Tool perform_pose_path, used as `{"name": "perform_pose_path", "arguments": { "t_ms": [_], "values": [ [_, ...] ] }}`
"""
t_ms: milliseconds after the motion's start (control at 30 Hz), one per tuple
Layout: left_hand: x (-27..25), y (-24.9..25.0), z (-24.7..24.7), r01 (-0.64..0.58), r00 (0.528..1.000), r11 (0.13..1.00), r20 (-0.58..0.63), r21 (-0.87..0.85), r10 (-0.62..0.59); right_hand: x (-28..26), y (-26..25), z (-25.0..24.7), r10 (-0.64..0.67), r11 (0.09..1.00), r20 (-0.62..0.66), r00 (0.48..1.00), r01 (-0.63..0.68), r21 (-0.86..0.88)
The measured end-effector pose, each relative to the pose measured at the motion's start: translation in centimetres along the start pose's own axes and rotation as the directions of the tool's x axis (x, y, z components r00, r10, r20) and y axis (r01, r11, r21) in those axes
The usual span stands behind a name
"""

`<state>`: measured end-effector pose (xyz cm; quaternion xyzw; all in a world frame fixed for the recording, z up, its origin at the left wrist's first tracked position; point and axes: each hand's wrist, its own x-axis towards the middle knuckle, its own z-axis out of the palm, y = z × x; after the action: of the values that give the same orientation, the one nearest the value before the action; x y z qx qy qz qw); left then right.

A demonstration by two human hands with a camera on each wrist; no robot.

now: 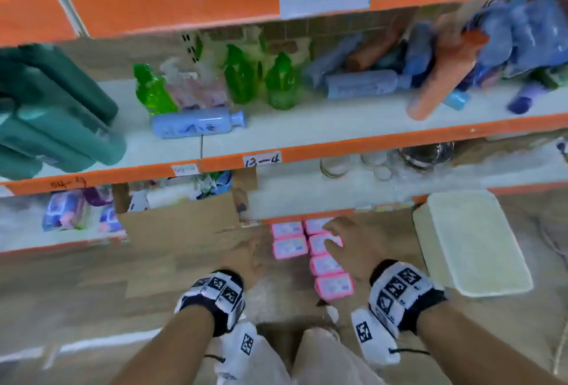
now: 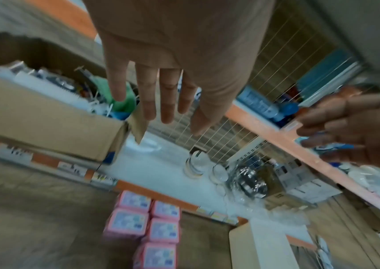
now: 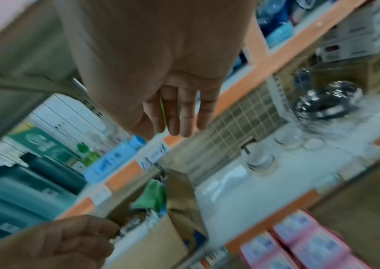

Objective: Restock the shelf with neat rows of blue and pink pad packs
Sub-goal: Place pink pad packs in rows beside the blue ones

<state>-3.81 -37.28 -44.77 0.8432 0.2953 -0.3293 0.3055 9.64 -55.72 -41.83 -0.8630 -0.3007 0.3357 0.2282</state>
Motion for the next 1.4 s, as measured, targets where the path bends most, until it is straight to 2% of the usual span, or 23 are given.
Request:
{"name": "perform_pose_path", "arguments": {
  "t_ms": [167, 400, 500, 633, 700, 833, 900, 1000, 1200, 1233, 1333, 1400],
  "values": [
    [8.0, -5.4, 7.2, 0.076, 0.989, 0.997, 0.124, 0.005, -0.076, 4.8, 5.4, 9.4, 0.119, 0.993, 0.136, 0.983, -0.121, 0.005],
    [21.4, -12.4, 19.0, 0.142, 0.978, 0.989, 0.16, -0.042, -0.133, 13.1, 16.6, 24.4, 0.272, 0.96, 0.142, 0.952, -0.278, 0.025],
    [26.5, -14.5, 23.4, 0.156, 0.976, 0.982, 0.167, -0.106, -0.137, 15.9, 20.7, 29.4, 0.337, 0.934, 0.129, 0.932, -0.349, 0.08],
    [34.1, -16.0, 28.2, 0.142, 0.985, 0.98, 0.122, -0.138, -0.125, 20.9, 25.9, 34.5, 0.348, 0.932, 0.101, 0.932, -0.356, 0.073],
    [37.6, -16.2, 29.8, 0.115, 0.993, 0.989, 0.046, -0.09, -0.111, 24.0, 28.0, 36.2, 0.338, 0.936, 0.067, 0.939, -0.343, 0.081],
    [42.8, -15.7, 31.9, 0.065, 0.986, 0.993, -0.157, 0.103, -0.049, 28.8, 30.6, 37.9, 0.314, 0.948, -0.065, 0.947, -0.316, -0.026],
    [44.5, -15.1, 32.8, 0.004, 0.978, 0.994, -0.208, 0.105, 0.019, 30.2, 31.1, 38.8, 0.296, 0.953, -0.079, 0.952, -0.299, -0.039],
    [46.1, -14.7, 33.6, -0.053, 0.971, 0.995, -0.228, 0.08, 0.07, 30.7, 31.2, 40.4, 0.274, 0.959, -0.075, 0.959, -0.278, -0.047],
    [46.4, -16.5, 34.5, -0.064, 0.965, 0.93, -0.216, 0.362, 0.15, 30.0, 30.1, 42.1, 0.174, 0.985, 0.035, 0.984, -0.175, 0.009],
    [46.2, -16.9, 34.5, -0.071, 0.962, 0.917, -0.217, 0.392, 0.167, 30.4, 29.9, 41.8, 0.162, 0.986, 0.017, 0.987, -0.163, 0.023],
    [46.0, -18.0, 34.5, -0.084, 0.955, 0.888, -0.218, 0.453, 0.202, 32.4, 29.9, 40.4, 0.153, 0.988, -0.165, 0.974, -0.152, 0.02],
    [45.9, -18.4, 34.6, -0.093, 0.956, 0.879, -0.205, 0.468, 0.211, 33.8, 30.1, 39.7, 0.187, 0.981, -0.205, 0.961, -0.195, -0.016]
  ]
}}
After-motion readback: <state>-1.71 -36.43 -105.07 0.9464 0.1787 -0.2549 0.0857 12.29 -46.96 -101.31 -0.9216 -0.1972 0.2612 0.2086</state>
